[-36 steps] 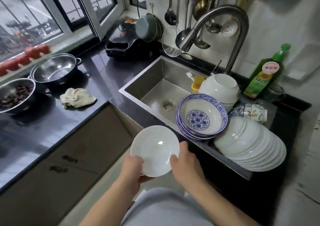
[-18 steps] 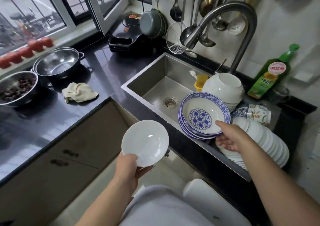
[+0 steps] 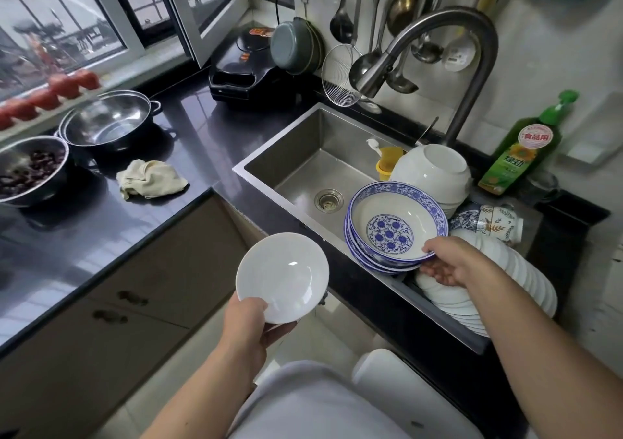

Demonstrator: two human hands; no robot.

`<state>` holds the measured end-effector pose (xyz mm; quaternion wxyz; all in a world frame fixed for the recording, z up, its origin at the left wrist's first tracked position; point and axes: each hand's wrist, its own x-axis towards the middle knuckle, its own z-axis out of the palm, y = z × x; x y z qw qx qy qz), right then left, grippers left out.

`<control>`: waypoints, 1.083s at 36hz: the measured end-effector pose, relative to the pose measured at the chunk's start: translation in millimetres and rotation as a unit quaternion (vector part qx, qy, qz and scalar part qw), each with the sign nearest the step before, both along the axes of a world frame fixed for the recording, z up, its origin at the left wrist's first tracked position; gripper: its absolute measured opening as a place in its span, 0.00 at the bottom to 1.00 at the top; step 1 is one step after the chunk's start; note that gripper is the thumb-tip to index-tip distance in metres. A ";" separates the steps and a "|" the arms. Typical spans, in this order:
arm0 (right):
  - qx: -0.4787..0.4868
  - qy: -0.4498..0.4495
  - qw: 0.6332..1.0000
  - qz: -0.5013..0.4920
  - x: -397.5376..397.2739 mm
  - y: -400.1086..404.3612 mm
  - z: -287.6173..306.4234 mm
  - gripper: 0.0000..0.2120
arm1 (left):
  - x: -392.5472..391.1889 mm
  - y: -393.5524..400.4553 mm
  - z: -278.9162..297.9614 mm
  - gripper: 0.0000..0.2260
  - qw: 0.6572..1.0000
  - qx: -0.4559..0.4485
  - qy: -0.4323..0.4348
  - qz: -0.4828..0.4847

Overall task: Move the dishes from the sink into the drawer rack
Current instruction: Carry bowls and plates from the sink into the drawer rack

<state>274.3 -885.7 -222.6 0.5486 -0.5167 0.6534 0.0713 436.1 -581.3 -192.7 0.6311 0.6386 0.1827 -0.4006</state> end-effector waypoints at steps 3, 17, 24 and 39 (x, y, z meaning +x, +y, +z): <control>-0.024 -0.026 0.999 -0.004 -4.1 3.4 12.4 0.05 | 0.0 1.8 1.7 0.24 1.000 -0.003 0.004 0.002; -0.105 -0.212 0.971 -0.041 54.1 104.4 58.8 0.10 | 5.8 71.8 -23.6 0.25 0.984 -0.024 0.080 0.161; -0.110 -0.154 0.978 0.088 112.3 218.5 39.3 0.02 | 14.9 183.6 -28.2 0.25 0.944 -0.032 0.069 0.322; 0.059 -0.090 0.929 0.353 190.3 620.7 -31.6 0.06 | -41.5 587.9 -56.4 0.23 0.792 -0.021 0.034 0.610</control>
